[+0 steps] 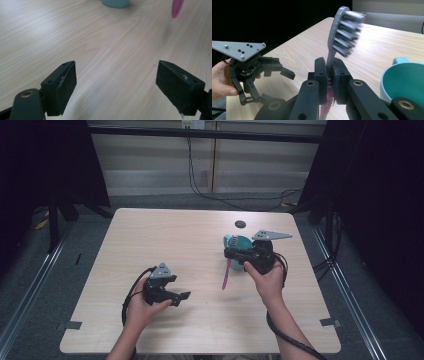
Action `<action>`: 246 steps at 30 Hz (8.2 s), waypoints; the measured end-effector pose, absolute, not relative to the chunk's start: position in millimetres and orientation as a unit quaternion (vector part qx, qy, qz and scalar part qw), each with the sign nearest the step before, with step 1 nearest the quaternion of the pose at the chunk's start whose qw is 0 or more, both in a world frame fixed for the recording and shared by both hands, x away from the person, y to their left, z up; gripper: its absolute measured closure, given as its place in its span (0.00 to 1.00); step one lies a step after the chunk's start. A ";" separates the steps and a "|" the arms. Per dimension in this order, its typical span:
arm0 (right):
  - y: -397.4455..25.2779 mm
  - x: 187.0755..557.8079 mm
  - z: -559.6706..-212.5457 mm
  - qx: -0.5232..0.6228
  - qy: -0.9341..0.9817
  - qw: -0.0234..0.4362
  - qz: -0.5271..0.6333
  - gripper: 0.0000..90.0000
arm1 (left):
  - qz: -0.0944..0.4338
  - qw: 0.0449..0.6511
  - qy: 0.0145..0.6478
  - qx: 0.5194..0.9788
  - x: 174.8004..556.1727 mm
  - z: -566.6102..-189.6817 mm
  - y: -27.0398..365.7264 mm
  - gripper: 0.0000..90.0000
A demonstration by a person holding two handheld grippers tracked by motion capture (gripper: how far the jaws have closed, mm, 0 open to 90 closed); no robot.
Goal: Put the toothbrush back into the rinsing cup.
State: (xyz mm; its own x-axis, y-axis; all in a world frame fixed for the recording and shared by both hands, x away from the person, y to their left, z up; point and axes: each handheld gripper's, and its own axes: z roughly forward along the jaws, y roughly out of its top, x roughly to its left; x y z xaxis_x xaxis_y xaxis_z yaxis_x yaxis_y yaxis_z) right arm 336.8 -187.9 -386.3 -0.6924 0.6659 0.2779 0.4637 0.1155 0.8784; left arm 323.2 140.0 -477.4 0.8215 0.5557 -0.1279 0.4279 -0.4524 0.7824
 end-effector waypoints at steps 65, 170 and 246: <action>-194.1 348.9 -365.5 0.369 0.748 0.130 0.537 0.93 | 0.114 0.376 0.282 0.876 317.5 -509.0 167.2 0.17; -221.2 414.2 -384.8 0.414 0.744 0.229 0.473 0.93 | 0.117 0.377 0.287 0.873 315.4 -509.7 165.8 0.16; -241.2 387.0 -425.3 0.462 0.741 0.209 0.441 0.25 | 0.114 0.378 0.284 0.874 312.8 -509.7 164.8 0.16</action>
